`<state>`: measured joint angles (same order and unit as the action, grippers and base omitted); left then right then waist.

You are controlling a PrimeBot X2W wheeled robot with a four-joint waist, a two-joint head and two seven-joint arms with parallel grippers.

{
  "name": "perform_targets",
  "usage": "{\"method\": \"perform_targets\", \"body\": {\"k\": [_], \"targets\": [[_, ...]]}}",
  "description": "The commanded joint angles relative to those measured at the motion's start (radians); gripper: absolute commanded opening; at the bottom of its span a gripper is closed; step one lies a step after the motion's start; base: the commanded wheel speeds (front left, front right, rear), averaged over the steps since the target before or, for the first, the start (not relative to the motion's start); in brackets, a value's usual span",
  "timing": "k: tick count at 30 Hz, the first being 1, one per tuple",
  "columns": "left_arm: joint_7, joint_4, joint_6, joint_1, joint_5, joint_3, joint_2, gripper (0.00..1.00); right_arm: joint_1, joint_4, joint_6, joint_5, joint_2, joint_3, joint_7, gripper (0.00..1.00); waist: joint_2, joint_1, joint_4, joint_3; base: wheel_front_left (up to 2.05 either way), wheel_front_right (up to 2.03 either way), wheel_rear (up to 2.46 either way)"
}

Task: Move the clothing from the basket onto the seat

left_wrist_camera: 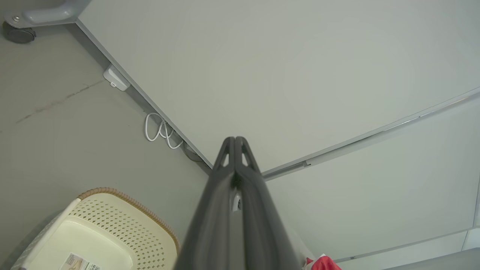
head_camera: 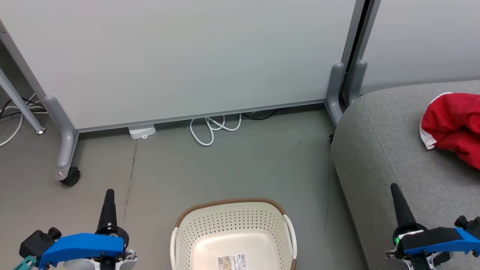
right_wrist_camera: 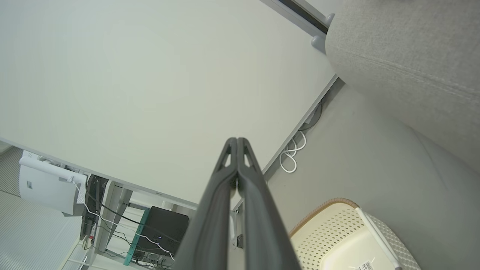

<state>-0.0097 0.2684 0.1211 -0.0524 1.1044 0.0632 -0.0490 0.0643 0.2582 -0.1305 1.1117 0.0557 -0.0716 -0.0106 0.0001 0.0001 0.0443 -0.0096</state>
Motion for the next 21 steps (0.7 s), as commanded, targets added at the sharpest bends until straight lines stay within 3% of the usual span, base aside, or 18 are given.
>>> {"method": "perform_targets", "body": {"k": [1,21], "targets": [[0.008,-0.013,0.007,-0.028,0.030,0.009,-0.002,0.00,0.025,-0.011,0.000,0.031,-0.001,-0.004,0.006,0.00,-0.0001,-0.0001,-0.001,0.000,0.00,0.00,0.00],[0.056,-0.018,0.009,-0.042,0.223,0.027,-0.002,0.00,0.036,-0.013,0.000,0.222,-0.003,-0.020,0.055,0.00,-0.0001,-0.0001,-0.016,0.005,0.00,0.00,0.00]]}}
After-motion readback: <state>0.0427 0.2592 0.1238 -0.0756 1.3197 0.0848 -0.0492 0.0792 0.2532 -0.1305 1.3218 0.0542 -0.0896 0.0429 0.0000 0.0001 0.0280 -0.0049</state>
